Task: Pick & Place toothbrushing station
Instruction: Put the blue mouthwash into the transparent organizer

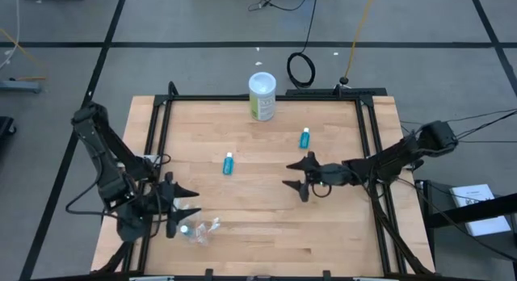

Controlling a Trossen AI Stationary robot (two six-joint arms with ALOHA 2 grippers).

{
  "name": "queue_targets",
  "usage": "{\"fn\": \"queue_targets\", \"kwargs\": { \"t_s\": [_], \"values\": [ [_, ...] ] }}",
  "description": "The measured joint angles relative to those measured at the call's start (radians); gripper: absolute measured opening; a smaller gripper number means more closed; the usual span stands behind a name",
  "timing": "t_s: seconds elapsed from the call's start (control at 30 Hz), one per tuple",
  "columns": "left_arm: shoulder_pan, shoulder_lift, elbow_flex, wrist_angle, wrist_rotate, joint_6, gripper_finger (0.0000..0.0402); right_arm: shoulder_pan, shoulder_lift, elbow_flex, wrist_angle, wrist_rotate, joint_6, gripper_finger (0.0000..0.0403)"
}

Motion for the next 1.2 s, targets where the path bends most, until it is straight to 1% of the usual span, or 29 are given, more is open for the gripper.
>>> {"fn": "queue_targets", "kwargs": {
  "t_s": [0.1, 0.17, 0.23, 0.3, 0.37, 0.43, 0.5, 0.67, 0.77, 0.9, 0.97, 1.1, 1.2],
  "values": [
    [0.043, 0.002, 0.000, 0.032, 0.015, 0.059, 0.0225, -0.056, -0.035, 0.055, -0.176, 0.001, -0.013, 0.0297],
    [0.076, 0.003, 0.000, 0.082, 0.032, 0.124, 0.0225, -0.101, -0.056, 0.120, -0.366, 0.011, -0.004, 0.0297],
    [0.113, 0.006, 0.000, 0.155, 0.055, 0.196, 0.0225, -0.153, -0.068, 0.197, -0.607, 0.061, 0.043, 0.0297],
    [0.158, 0.010, 0.000, 0.240, 0.112, 0.260, 0.0225, -0.208, -0.067, 0.276, -0.873, 0.130, 0.118, 0.0296],
    [0.209, 0.027, 0.000, 0.322, 0.174, 0.313, 0.0225, -0.268, -0.067, 0.336, -1.088, 0.165, 0.213, 0.0293],
    [0.263, 0.055, 0.000, 0.378, 0.239, 0.354, 0.0225, -0.331, -0.059, 0.359, -1.184, 0.152, 0.286, 0.0288],
    [0.313, 0.089, 0.000, 0.414, 0.273, 0.375, 0.0225, -0.390, -0.054, 0.354, -1.192, 0.095, 0.311, 0.0283],
    [0.447, 0.166, 0.000, 0.416, 0.262, 0.330, 0.0225, -0.506, -0.023, 0.332, -1.121, -0.051, 0.274, 0.0274],
    [0.518, 0.209, 0.000, 0.416, 0.276, 0.322, 0.0225, -0.546, -0.007, 0.330, -1.097, -0.080, 0.253, 0.0270],
    [0.589, 0.264, 0.000, 0.419, 0.320, 0.312, 0.0225, -0.575, 0.018, 0.330, -1.096, -0.081, 0.202, 0.0271],
    [0.613, 0.289, 0.000, 0.417, 0.334, 0.301, 0.0225, -0.583, 0.032, 0.330, -1.080, -0.093, 0.183, 0.0272],
    [0.649, 0.330, 0.000, 0.420, 0.393, 0.299, 0.0225, -0.602, 0.090, 0.330, -1.028, -0.127, 0.135, 0.0274],
    [0.660, 0.347, 0.000, 0.437, 0.427, 0.299, 0.0225, -0.627, 0.135, 0.331, -0.994, -0.132, 0.138, 0.0274]
  ]
}}
